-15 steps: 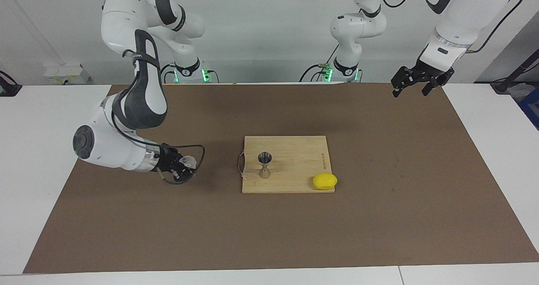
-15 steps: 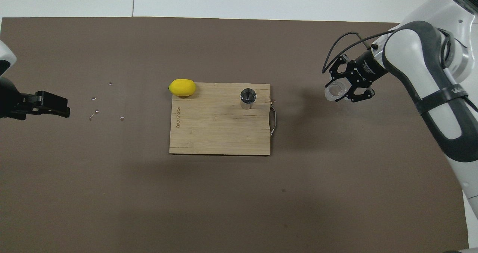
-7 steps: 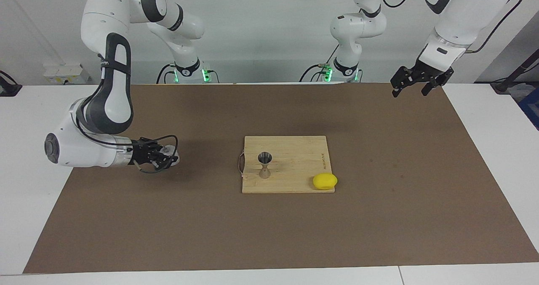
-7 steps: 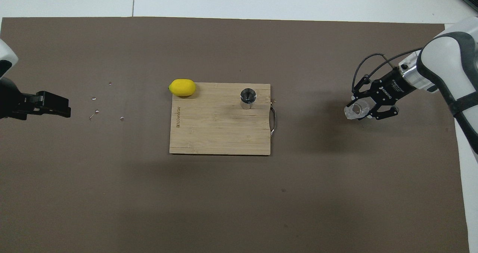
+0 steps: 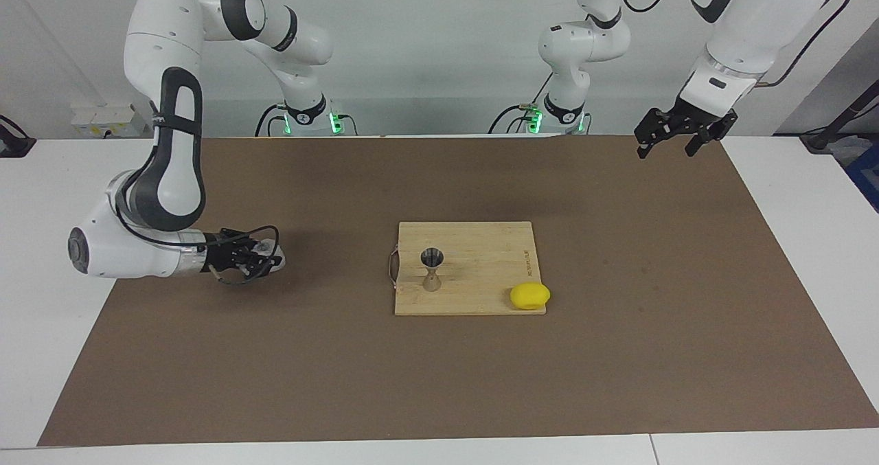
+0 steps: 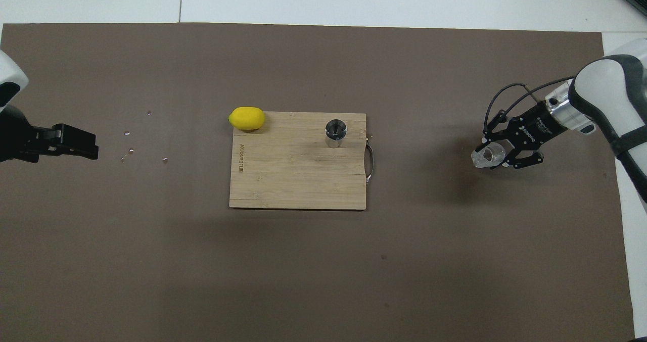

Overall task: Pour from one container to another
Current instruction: 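Lower the glass cup onto the table and open the right gripper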

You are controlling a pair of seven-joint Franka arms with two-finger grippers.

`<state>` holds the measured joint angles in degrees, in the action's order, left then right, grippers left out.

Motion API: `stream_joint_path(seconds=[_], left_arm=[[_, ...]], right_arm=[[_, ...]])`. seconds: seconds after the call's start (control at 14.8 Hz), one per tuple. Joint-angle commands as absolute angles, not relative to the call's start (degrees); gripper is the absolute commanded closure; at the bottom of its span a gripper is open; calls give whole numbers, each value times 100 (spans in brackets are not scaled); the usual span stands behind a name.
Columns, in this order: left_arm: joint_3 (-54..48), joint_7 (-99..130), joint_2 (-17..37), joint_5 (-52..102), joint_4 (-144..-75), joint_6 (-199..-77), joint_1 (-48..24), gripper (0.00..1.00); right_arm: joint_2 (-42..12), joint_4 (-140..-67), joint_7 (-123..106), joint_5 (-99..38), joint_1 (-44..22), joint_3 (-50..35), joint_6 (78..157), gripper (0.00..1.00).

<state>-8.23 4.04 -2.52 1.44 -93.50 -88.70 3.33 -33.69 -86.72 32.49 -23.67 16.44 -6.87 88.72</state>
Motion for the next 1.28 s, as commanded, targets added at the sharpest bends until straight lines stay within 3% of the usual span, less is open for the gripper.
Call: stream_joint_path(seconds=[0.0, 0.54, 0.61, 0.67, 0.74, 1.21], left_arm=[[-826, 343, -343, 167, -9431, -8868, 334, 0], [-817, 334, -343, 167, -9431, -8807, 343, 0], [-817, 334, -343, 167, -9431, -8807, 343, 0], [-817, 334, -343, 167, -9431, -8815, 343, 0], [-835, 317, -351, 167, -9431, -8789, 334, 0], [-853, 325, -430, 185, -9623, -8903, 387, 0]], right_arm=[[-3322, -8982, 2857, -2514, 1863, -756, 9105, 100], [-3164, -9509, 2760, -2522, 2013, -747, 9404, 100], [-3164, -9527, 2760, -2522, 2013, -738, 9413, 78], [-3155, -9527, 2768, -2462, 2013, -738, 9404, 37], [-3129, -9519, 2751, -2452, 2013, -738, 9396, 3], [-2760, -9527, 2821, -1671, 1925, -738, 9650, 0]])
